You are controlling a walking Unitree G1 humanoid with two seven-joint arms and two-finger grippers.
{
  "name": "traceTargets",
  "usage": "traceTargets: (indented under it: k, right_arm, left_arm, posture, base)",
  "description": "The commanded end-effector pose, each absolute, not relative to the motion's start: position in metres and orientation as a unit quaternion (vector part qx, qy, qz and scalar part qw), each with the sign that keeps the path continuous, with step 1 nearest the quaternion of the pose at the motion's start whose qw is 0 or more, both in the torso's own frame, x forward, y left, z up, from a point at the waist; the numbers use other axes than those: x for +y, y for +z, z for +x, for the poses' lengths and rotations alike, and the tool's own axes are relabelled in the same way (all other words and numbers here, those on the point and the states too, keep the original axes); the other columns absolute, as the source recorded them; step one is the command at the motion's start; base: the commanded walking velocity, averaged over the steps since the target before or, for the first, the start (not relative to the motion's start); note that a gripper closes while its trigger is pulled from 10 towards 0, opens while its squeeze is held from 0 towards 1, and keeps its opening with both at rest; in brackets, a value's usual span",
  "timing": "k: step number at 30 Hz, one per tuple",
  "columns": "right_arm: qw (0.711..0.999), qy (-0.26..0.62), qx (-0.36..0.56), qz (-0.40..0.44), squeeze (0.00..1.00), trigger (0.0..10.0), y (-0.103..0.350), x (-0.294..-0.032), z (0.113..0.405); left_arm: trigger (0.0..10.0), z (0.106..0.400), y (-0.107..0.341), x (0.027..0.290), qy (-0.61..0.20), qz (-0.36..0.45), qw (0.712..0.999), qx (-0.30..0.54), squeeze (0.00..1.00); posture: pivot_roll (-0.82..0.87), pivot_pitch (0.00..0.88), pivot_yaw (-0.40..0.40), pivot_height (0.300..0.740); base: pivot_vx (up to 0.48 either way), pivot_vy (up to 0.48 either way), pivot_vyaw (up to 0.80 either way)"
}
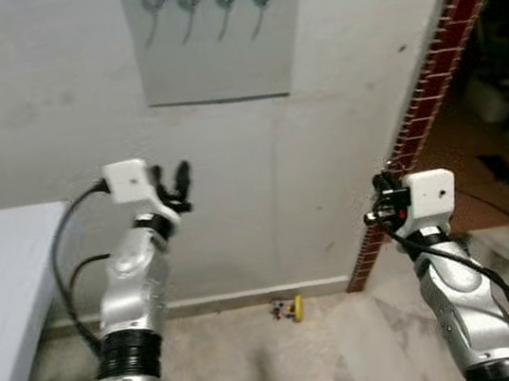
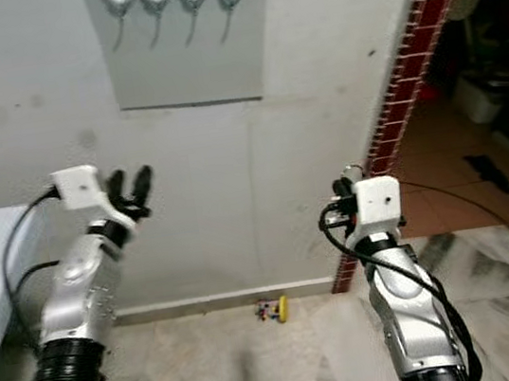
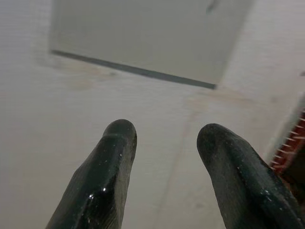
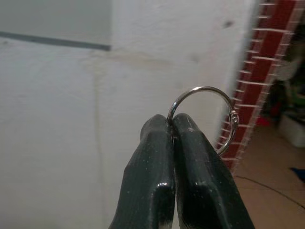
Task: Hang keys on a hook
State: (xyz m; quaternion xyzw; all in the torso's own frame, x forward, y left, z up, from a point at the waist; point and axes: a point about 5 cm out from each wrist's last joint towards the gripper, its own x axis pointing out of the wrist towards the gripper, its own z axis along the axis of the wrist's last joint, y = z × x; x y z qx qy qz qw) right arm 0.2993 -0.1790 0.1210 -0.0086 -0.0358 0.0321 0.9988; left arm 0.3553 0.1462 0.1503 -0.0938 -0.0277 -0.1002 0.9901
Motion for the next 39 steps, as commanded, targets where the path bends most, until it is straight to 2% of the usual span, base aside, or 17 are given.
traceTargets:
  k: [1, 12, 18, 39]
  right_arm:
    - [0.999, 0.032, -0.044, -0.005, 0.00, 10.0, 0.126, -0.178, 0.299]
    - [0.999, -0.038, 0.005, 0.025, 0.00, 10.0, 0.118, -0.193, 0.299]
    - [1.000, -0.018, 0.000, 0.009, 0.00, 10.0, 0.119, -0.194, 0.297]
    - [1.000, 0.001, -0.008, -0.013, 0.00, 10.0, 0.122, -0.188, 0.298]
  left_arm:
    - [10.0, 0.354, 0.152, 0.150, -0.097, -0.078, 0.992, -0.032, 0.00]
    - [10.0, 0.349, 0.147, 0.158, -0.105, -0.053, 0.993, -0.029, 0.00]
    - [10.0, 0.349, 0.149, 0.161, -0.110, -0.054, 0.992, -0.031, 0.00]
    - [10.0, 0.350, 0.151, 0.154, -0.126, -0.061, 0.990, -0.033, 0.00]
  posture:
    - [-0.15, 0.005, -0.045, 0.724]
    - [-0.16, 0.000, -0.046, 0.724]
    - [-0.16, 0.000, -0.044, 0.724]
    - [-0.16, 0.000, -0.041, 0.724]
  base:
    - [0.000, 0.000, 0.00]
    - [0.000, 0.000, 0.00]
    - [0.000, 0.000, 0.00]
    - [0.358, 0.000, 0.00]
